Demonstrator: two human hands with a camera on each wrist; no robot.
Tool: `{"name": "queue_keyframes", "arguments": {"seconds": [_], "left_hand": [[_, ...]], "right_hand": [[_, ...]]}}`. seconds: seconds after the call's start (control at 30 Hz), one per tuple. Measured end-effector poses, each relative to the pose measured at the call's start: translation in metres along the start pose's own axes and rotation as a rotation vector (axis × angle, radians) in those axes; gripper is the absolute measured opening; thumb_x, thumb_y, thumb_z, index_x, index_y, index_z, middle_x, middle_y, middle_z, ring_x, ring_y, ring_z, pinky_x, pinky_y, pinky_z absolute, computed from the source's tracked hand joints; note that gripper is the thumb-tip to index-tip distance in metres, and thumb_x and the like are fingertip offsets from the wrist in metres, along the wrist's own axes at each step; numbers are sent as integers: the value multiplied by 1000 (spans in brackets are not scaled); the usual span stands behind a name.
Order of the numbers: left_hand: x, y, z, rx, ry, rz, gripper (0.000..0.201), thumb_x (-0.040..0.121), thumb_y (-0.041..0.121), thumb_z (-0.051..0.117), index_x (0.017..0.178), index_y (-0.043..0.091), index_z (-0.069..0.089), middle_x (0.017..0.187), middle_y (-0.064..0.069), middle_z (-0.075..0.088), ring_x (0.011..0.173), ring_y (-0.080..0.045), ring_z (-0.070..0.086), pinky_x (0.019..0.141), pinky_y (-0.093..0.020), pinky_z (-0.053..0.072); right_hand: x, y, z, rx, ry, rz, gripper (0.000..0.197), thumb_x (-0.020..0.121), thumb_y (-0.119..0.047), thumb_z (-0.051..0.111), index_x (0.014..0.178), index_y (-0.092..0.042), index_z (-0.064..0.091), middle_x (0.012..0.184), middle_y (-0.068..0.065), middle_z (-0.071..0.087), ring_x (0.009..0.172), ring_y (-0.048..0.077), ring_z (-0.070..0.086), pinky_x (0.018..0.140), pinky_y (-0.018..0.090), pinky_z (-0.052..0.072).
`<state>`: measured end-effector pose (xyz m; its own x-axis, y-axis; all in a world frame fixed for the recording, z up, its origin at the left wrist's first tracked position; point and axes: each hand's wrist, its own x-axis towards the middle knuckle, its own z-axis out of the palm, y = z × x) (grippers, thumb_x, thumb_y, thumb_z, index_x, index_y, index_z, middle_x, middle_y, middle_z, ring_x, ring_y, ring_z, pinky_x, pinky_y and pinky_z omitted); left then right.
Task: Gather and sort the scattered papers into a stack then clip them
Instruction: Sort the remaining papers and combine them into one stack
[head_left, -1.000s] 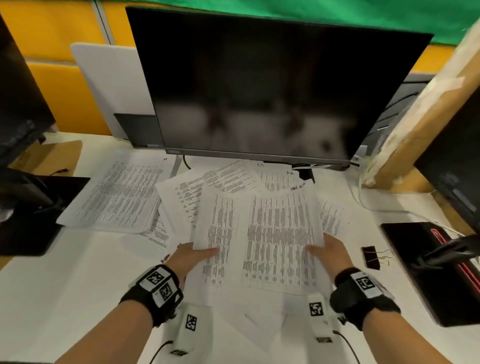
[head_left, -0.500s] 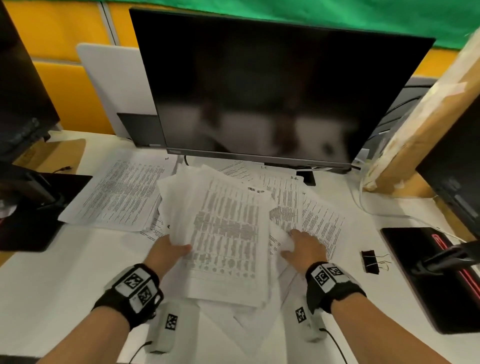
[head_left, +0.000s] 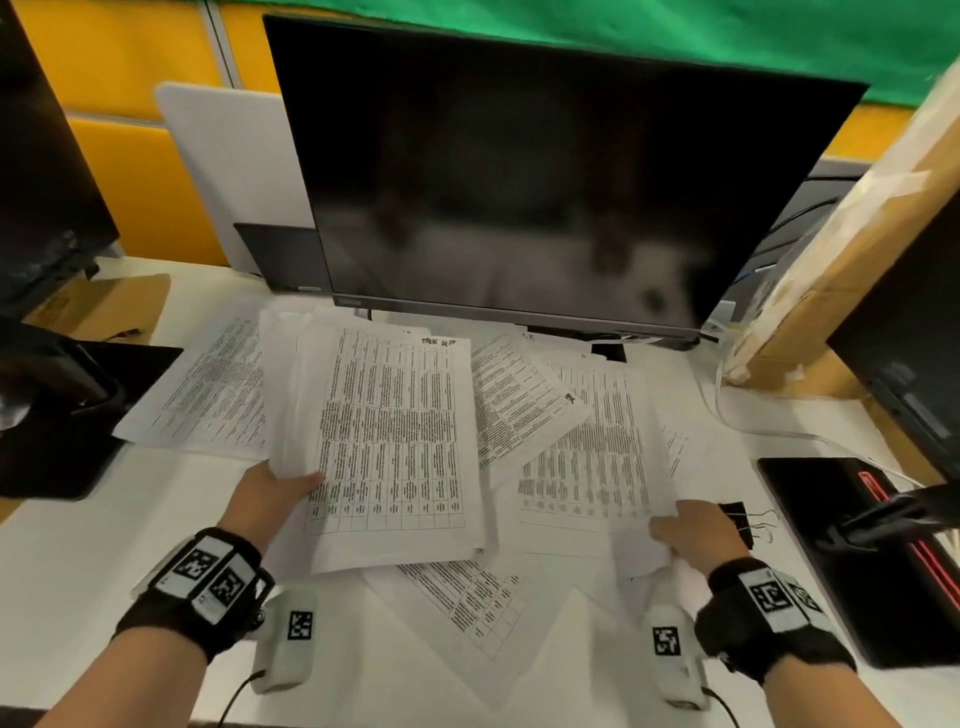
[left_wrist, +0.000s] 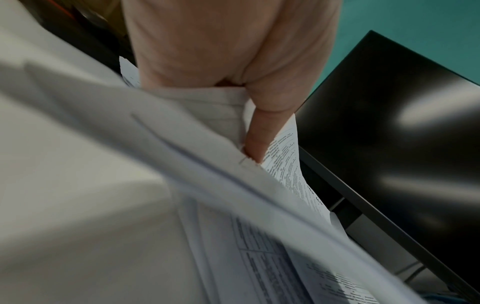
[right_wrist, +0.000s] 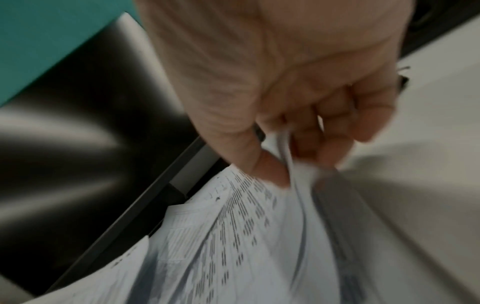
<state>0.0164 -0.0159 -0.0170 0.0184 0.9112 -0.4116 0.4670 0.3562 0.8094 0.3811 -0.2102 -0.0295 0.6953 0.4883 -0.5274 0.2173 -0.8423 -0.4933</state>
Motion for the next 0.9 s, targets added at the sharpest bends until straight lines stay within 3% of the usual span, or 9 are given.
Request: {"name": "queue_keyframes", "arguments": {"seconds": [0.07,0.2,0.33,0.4,0.53,0.6,0.67,0.73,0.9], "left_hand": [[-2,1,3,-18,-24,9,37,85,9,65,119,-4,57,110,-21,63,92,-29,56,83,-38,43],[-4,3,6,-33,-22,3,37,85,9,64,118,-4,57,102,-17,62,91,-29,55,84,-38,42],[-1,5,1,-36,-9,0,40,84,11,66,120,-4,56,114,-22,64,97,-33,58,90,-43,44],[-1,3,-3,-33,-5,-4,42,84,12,66,121,-4,56,115,-22,64,99,-33,59,89,-42,44],[-3,1,-9,-19,9,-9,40,85,11,64,121,-4,55,104,-15,61,94,-28,53,84,-38,40],[-2,0,-13,-8,17,-21,39,85,11,64,120,-4,56,101,-13,60,92,-27,53,83,-37,39],[-1,-2,-15,3,17,-32,38,86,10,64,120,-5,56,101,-14,60,91,-27,53,82,-36,39],[2,-4,-17,17,24,-45,38,85,10,64,119,-5,56,100,-14,60,90,-27,53,81,-36,39],[6,-6,-21,44,26,-62,35,85,13,65,114,-3,57,88,-10,61,85,-27,54,77,-36,40]], "right_hand": [[-6,-3,-2,70,-36,-3,10,81,-17,64,77,-11,58,91,11,64,83,26,58,72,31,48],[-8,-25,3,255,-29,-17,8,84,-8,64,89,-8,58,99,16,65,96,33,61,87,44,52],[-22,-53,16,389,-342,44,11,84,5,61,94,-1,63,90,16,69,82,30,64,65,34,54],[-25,-69,27,398,-402,59,16,85,-2,65,100,1,63,92,17,70,82,31,66,65,35,56],[-15,-103,43,503,-272,33,51,83,-13,71,125,6,49,123,19,56,109,38,56,92,47,48],[-10,-124,50,544,-256,25,28,84,-11,68,105,5,58,115,24,60,96,38,60,91,49,49],[-1,-139,57,472,-211,15,40,82,-19,70,111,7,58,106,24,62,87,34,60,85,40,51],[6,-149,63,415,-187,15,59,81,-26,70,128,4,51,119,21,61,99,34,59,86,35,48],[19,-150,74,269,-130,-5,43,92,-22,56,130,-2,53,136,16,54,123,29,53,79,24,41]]}}
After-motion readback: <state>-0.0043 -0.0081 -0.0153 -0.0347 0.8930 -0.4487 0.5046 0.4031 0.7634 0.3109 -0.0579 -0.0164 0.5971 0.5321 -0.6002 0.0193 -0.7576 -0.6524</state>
